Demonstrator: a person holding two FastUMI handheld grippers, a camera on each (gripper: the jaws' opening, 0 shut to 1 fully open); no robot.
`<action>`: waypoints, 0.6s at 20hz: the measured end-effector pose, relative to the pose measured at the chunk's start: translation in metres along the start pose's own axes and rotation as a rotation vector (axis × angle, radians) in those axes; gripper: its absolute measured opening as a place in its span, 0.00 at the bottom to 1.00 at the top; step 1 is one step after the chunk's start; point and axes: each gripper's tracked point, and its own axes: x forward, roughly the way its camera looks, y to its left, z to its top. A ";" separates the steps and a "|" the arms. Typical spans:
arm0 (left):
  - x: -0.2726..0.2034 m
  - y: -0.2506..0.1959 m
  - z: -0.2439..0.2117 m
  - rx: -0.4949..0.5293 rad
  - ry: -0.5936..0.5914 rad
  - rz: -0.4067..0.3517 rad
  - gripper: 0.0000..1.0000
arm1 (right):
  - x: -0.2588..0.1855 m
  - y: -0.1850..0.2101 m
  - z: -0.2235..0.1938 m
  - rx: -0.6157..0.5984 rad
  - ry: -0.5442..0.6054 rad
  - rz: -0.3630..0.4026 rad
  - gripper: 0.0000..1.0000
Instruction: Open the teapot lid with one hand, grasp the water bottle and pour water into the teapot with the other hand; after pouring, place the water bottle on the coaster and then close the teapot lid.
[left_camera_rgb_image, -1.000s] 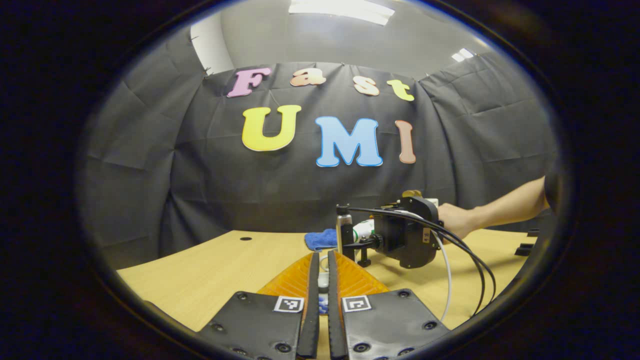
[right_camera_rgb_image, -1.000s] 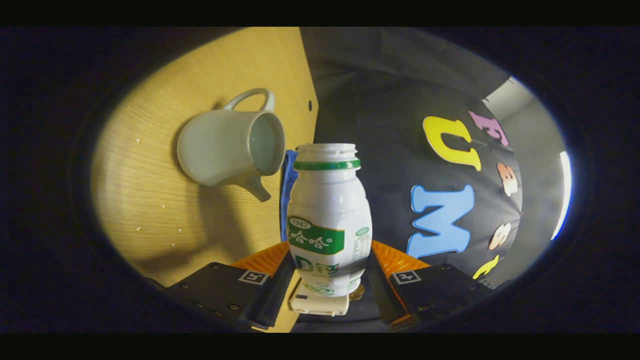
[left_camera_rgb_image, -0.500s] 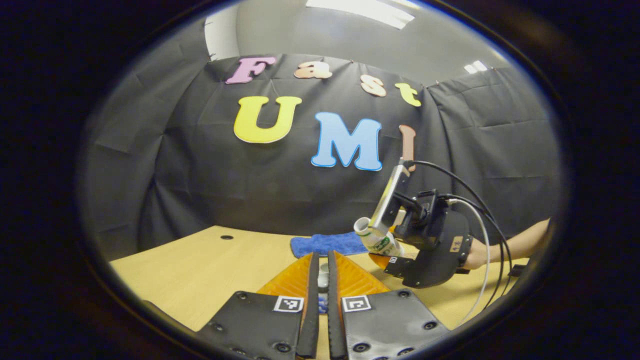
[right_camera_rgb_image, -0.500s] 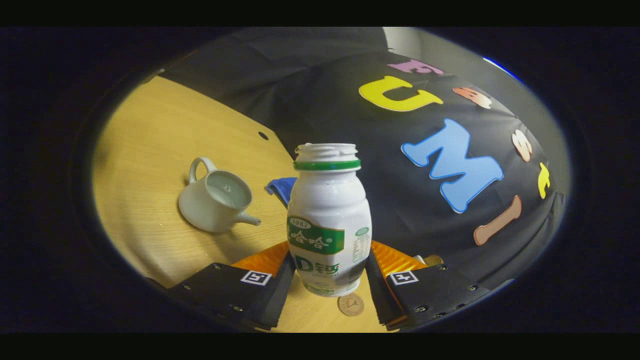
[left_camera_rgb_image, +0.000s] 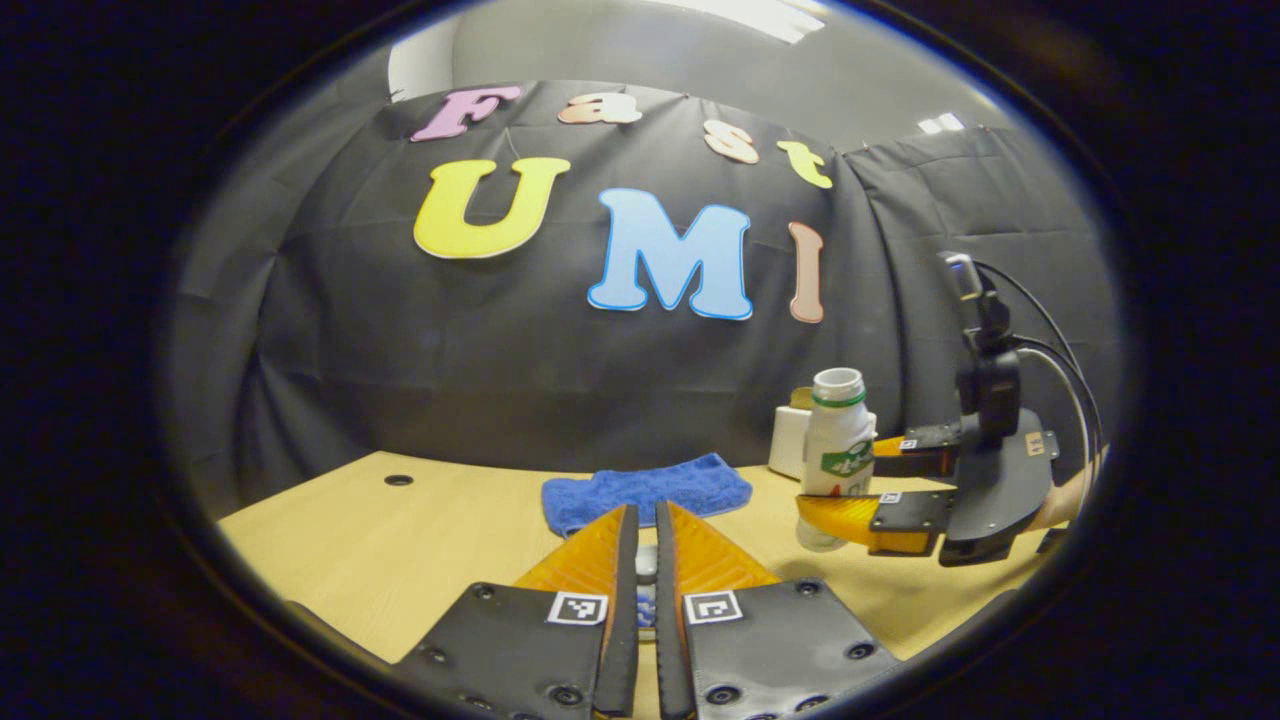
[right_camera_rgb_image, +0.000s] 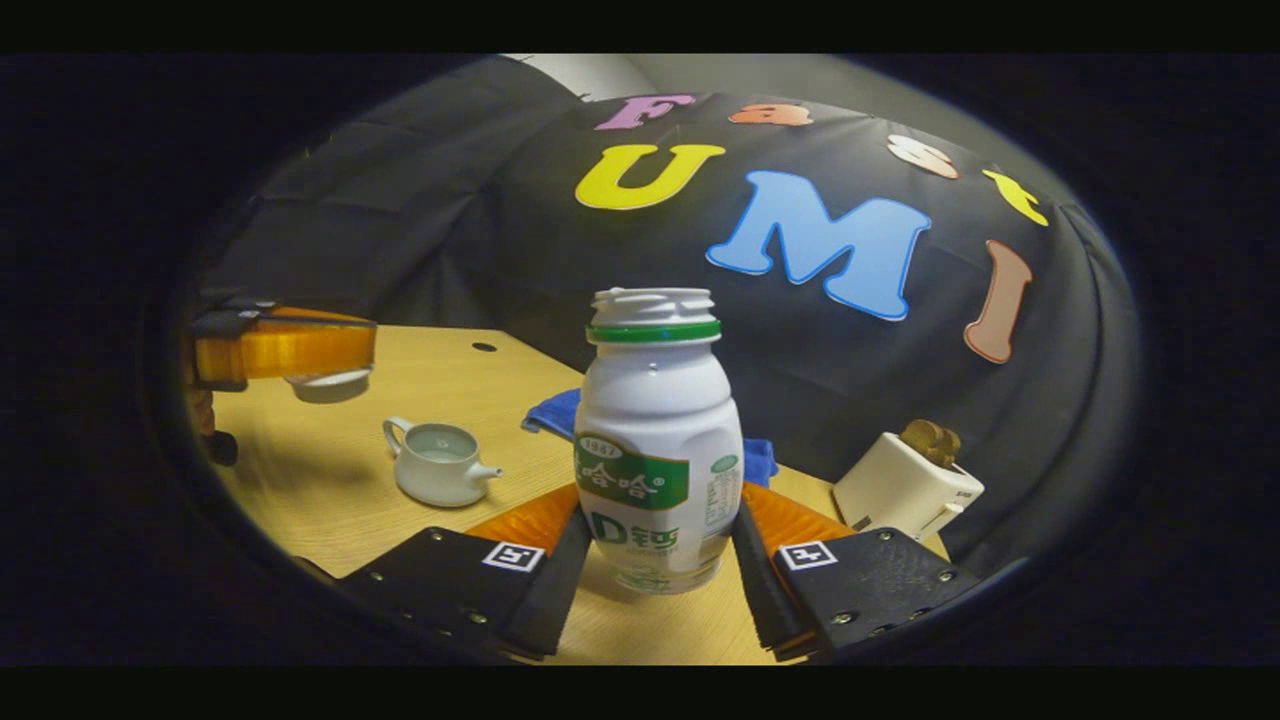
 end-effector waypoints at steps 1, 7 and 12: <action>0.010 0.001 -0.006 -0.019 0.013 0.000 0.10 | -0.002 -0.005 -0.001 0.015 -0.001 -0.002 0.71; 0.057 0.006 -0.032 -0.059 0.086 0.007 0.18 | -0.015 -0.028 -0.008 0.083 0.002 -0.028 0.71; 0.070 0.004 -0.052 -0.038 0.120 0.016 0.14 | -0.019 -0.052 -0.013 0.120 -0.012 -0.072 0.71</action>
